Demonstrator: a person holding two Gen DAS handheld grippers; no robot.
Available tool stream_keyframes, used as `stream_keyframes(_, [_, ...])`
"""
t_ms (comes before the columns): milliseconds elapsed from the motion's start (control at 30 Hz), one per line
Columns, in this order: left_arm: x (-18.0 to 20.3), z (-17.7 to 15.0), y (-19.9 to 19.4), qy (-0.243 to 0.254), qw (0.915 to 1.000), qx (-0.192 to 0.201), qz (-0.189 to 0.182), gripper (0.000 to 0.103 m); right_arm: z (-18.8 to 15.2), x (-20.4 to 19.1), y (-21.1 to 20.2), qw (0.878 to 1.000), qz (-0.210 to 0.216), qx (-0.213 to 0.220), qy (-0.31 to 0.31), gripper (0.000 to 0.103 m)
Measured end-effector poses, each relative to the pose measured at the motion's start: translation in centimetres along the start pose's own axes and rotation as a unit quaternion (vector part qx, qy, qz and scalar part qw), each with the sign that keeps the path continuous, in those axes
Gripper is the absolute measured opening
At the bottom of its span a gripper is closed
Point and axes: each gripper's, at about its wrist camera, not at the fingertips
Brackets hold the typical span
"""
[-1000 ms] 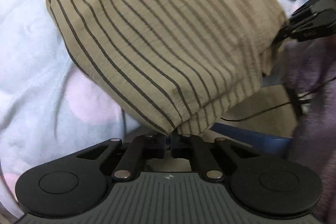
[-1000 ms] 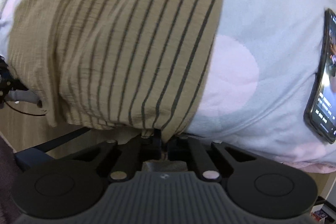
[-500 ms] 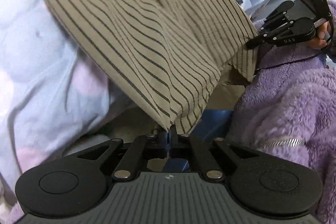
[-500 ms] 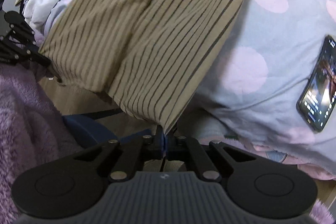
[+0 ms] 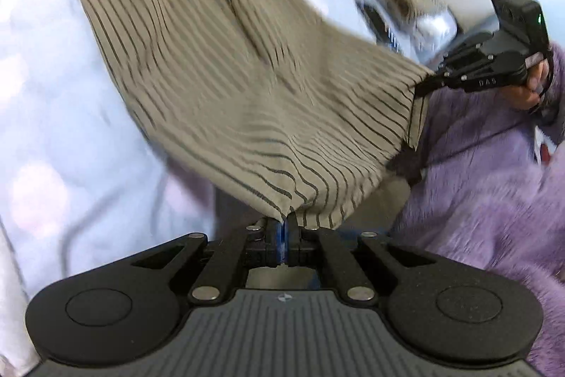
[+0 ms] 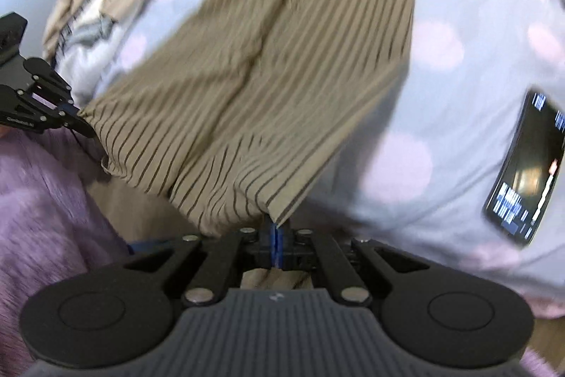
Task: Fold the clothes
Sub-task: 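Lift the hem with both grippers and fold it toward the collar, then open both grippers and lift them above the folded shirt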
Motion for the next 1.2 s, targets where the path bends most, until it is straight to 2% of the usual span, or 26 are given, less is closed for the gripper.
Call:
stream_keyframes(200, [-2.3, 3.3, -6.0, 0.0, 0.9955, 0.094, 0.013, 0.0, 4.1, 0.9, -4.4, 0.995, -0.007, 0.097, -0.007, 0.001])
stream_keyframes(333, [-2.8, 6.9, -6.4, 0.004, 0.9912, 0.125, 0.043, 0.0, 7.7, 2.4, -5.6, 0.988, -0.018, 0.152, 0.001, 0.001])
stream_keyframes(467, [-5.2, 10.6, -6.6, -0.004, 0.9881, 0.137, 0.07, 0.0, 11.6, 3.6, -4.7, 0.982, -0.039, 0.184, 0.0, 0.001])
stream_keyframes(600, [-7.6, 14.3, -5.5, -0.014, 0.9849, 0.144, 0.095, 0.0, 15.9, 5.1, -2.5, 0.979, -0.055, 0.198, 0.004, 0.001])
stream_keyframes(867, [-13.7, 20.8, -1.8, -0.059, 0.9786, 0.159, 0.116, 0.0, 23.6, 9.8, 1.9, 0.975, -0.064, 0.208, 0.042, 0.001])
stream_keyframes(1067, [-18.4, 23.1, 2.9, -0.089, 0.9779, 0.136, 0.132, 0.0, 27.4, 12.9, 6.5, 0.977, -0.078, 0.183, 0.079, 0.001])
stream_keyframes(1200, [-19.9, 23.1, 4.8, -0.111, 0.973, 0.145, 0.141, 0.001, 28.4, 14.1, 9.4, 0.977, -0.093, 0.166, 0.101, 0.004])
Point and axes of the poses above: each gripper's, at about its wrist camera, not at the fingertips, and y roughly the way its jaws point, x to its right, z to its top, and after that the axes turned 3 degrees about x, right-handed
